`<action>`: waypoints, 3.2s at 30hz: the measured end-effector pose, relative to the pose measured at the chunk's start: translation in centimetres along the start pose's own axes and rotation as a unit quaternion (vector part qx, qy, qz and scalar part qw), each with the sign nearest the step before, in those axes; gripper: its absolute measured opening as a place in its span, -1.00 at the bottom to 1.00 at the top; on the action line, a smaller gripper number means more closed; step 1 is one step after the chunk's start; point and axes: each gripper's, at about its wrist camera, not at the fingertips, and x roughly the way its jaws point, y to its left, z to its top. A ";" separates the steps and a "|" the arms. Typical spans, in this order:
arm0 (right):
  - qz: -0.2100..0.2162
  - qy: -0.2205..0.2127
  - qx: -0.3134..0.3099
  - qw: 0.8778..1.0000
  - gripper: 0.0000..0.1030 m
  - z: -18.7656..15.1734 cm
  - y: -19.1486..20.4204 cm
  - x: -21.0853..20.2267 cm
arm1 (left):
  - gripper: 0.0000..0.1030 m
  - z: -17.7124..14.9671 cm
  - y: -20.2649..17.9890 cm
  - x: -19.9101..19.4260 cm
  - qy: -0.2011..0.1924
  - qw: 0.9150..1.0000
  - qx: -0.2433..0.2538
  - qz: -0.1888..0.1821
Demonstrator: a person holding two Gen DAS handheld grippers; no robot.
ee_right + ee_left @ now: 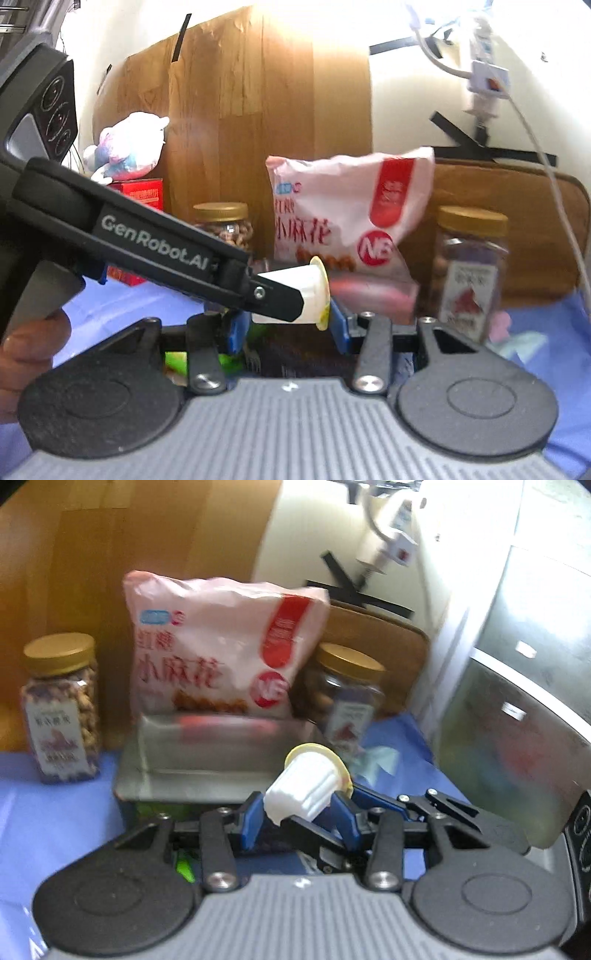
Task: Organize snacks
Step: 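Carry the pink gum box over the dark tin box and open the left tool, then lower the right tool onto the green pastry packet and close it, then lift the green pastry packet with the right tool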
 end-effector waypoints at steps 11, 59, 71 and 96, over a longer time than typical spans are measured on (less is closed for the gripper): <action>-0.017 0.029 0.009 0.999 -0.01 -0.3 -1.1 5.7 | -0.16 0.5 2.6 4.9 0.001 0.999 -0.015 0.032; -0.109 0.135 0.012 0.985 0.09 -6.3 9.2 -0.5 | 0.35 -9.8 6.1 -8.0 -0.009 0.996 0.036 0.086; -0.105 0.079 0.006 0.991 0.07 -5.7 10.5 -2.1 | 0.36 -9.5 7.2 -7.7 -0.004 0.994 0.010 0.108; -0.114 0.081 -0.008 0.990 0.04 -5.5 10.2 -3.0 | 0.56 -9.7 7.5 -6.8 0.012 0.993 0.008 0.117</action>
